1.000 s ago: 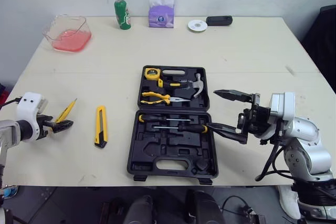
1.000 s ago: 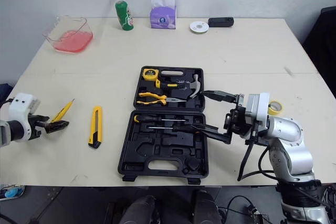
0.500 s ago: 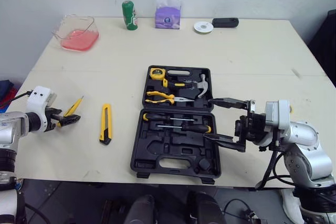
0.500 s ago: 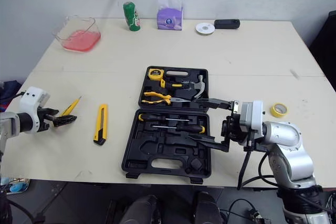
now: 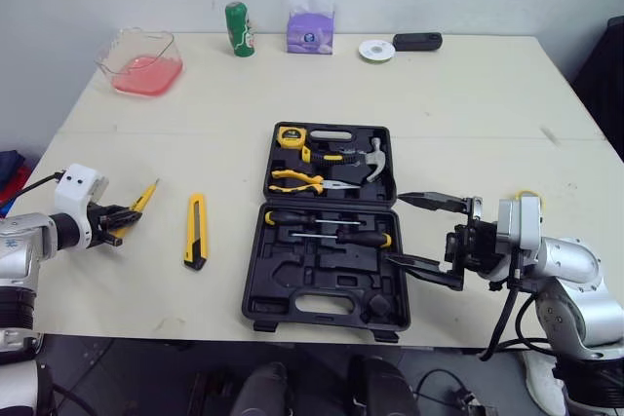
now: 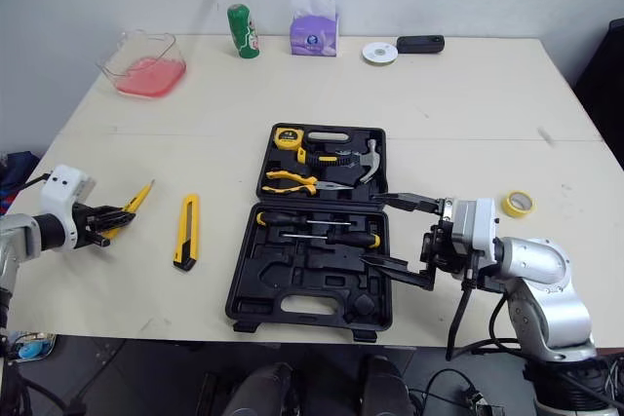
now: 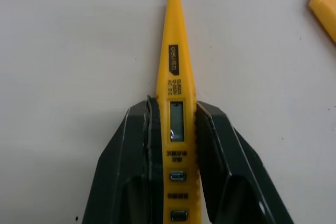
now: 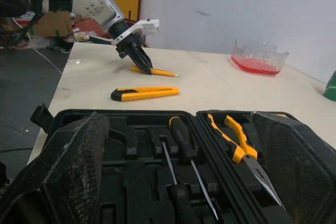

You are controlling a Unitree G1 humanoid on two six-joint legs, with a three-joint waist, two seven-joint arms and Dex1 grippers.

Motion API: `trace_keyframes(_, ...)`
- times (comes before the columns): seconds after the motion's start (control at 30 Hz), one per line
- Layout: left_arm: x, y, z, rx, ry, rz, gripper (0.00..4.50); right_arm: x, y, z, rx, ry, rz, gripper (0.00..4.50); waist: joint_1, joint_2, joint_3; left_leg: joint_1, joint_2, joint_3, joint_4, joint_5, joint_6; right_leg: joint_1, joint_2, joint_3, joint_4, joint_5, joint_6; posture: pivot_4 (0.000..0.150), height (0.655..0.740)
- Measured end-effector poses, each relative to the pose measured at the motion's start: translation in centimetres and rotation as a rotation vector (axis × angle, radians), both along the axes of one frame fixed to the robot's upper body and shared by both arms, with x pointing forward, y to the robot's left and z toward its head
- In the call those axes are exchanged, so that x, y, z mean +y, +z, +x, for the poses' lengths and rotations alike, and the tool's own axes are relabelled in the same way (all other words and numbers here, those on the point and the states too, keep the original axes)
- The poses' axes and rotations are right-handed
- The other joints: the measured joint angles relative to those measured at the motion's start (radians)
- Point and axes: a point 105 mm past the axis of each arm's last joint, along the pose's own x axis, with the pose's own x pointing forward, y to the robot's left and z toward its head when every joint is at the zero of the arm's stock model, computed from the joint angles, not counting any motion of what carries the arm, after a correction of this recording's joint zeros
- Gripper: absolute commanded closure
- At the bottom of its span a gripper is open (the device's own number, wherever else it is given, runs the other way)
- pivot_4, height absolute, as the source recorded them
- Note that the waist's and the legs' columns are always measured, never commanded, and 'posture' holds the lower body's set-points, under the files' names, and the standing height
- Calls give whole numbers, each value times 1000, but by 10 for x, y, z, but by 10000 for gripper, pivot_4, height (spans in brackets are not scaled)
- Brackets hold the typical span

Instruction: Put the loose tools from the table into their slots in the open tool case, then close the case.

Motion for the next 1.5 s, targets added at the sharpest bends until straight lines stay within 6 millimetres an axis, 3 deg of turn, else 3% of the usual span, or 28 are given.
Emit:
trace_keyframes(0.13, -4, 9, -2, -92, -57, 30, 39784, -7, 1, 0, -4, -25, -23, 0, 1, -3, 1, -1, 1, -1, 0, 0, 0, 0, -1, 0, -1, 0, 0, 1500, 7400)
trace_keyframes(0.3, -30, 58, -5, -266, -260, 53, 39784, -17, 3, 3, -8, -44, -58, 0, 0, -6, 2, -1, 1, -1, 0, 0, 0, 0, -2, 0, -2, 0, 0, 1500, 7400)
trace_keyframes(0.37, -57, 85, -17, -306, -441, 46, 39784, -33, 9, 10, -27, -95, -93, 0, -2, -7, 3, -1, 1, -1, 0, 0, 0, 0, -2, 0, -3, 0, 0, 1500, 7400)
trace_keyframes(0.43, -75, 99, -26, -320, -555, 58, 39784, -40, 10, 9, -36, -94, -136, 0, -1, -6, 3, -1, 2, -1, 0, -1, -1, 0, -1, 0, -4, 0, 0, 1500, 7400)
trace_keyframes(0.73, -179, 115, -44, -296, -1052, 114, 39784, -57, -6, 4, 5, -88, -206, 0, 2, -6, 4, -1, 0, 0, 0, 0, 0, 1, 3, -1, -2, 0, 0, 1500, 7400)
trace_keyframes(0.9, -219, 98, -51, -228, -1183, 166, 39784, -62, -11, 0, 27, -109, -210, 0, 3, -6, 4, -1, 0, 0, 1, 0, 0, 1, 4, -1, -2, 0, 0, 1500, 7400)
trace_keyframes(1.0, -245, 76, -54, -142, -1252, 178, 39784, -60, -16, -6, 44, -104, -221, 0, 5, -6, 4, -1, 0, 0, 2, 0, 0, 2, 4, 0, -2, 0, 1, 1500, 7400)
trace_keyframes(1.13, -255, 51, -51, -51, -1282, 285, 39784, -62, -20, -10, 61, -107, -231, 0, 4, -6, 4, -2, 1, 0, 2, 0, 0, 1, 5, 0, -2, 0, 1, 1500, 7400)
trace_keyframes(1.37, -258, 34, -42, -8, -1276, 524, 39784, -60, -17, -18, 70, -109, -225, 0, 6, -7, 4, -2, 1, -1, 3, 1, 0, 2, 5, -1, -3, 0, 1, 1500, 7400)
trace_keyframes(1.5, -259, 32, -38, -2, -1248, 566, 39784, -60, -21, -22, 92, -110, -223, 0, 6, -7, 4, -2, 1, -2, 3, 1, 0, 2, 5, -1, -3, 0, 1, 1500, 7400)
